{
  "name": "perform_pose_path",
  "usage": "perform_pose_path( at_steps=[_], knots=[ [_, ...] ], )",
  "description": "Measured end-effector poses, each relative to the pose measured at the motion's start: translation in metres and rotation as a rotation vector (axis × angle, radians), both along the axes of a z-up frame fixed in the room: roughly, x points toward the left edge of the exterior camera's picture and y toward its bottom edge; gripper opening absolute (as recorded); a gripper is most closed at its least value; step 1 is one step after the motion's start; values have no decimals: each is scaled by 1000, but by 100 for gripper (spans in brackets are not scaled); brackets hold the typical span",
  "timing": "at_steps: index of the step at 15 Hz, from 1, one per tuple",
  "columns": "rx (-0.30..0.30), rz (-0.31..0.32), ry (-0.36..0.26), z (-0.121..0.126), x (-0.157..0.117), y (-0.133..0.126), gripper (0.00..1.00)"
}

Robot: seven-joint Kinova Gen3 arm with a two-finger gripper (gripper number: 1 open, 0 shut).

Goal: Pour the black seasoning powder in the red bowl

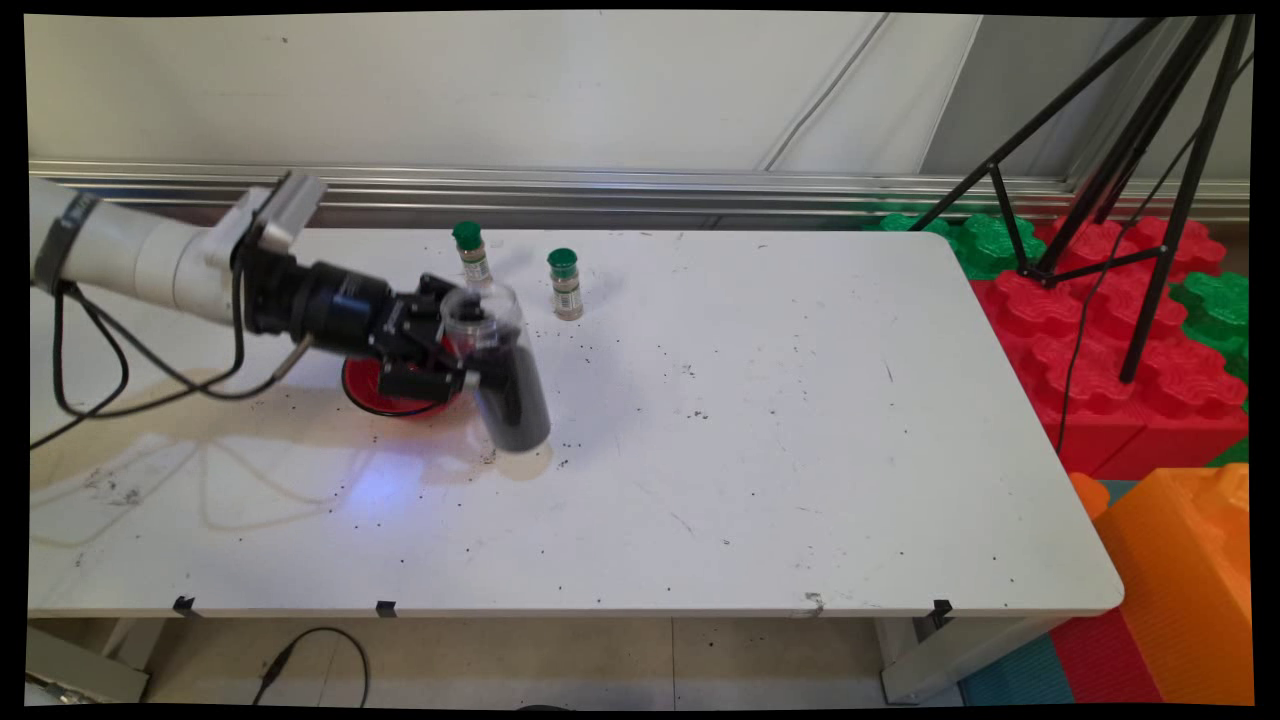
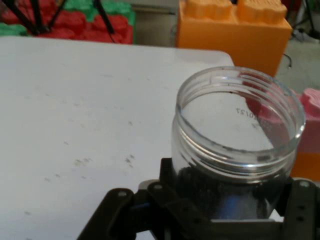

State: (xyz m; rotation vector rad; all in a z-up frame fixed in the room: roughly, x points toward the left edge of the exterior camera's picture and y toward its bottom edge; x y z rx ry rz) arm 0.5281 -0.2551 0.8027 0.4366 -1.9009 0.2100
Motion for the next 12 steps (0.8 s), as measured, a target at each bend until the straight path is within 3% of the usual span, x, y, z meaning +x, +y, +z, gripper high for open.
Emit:
perform_pose_path(
  at_steps=[12],
  knots=[
    [-66, 159, 27, 43, 28, -52, 0]
  ],
)
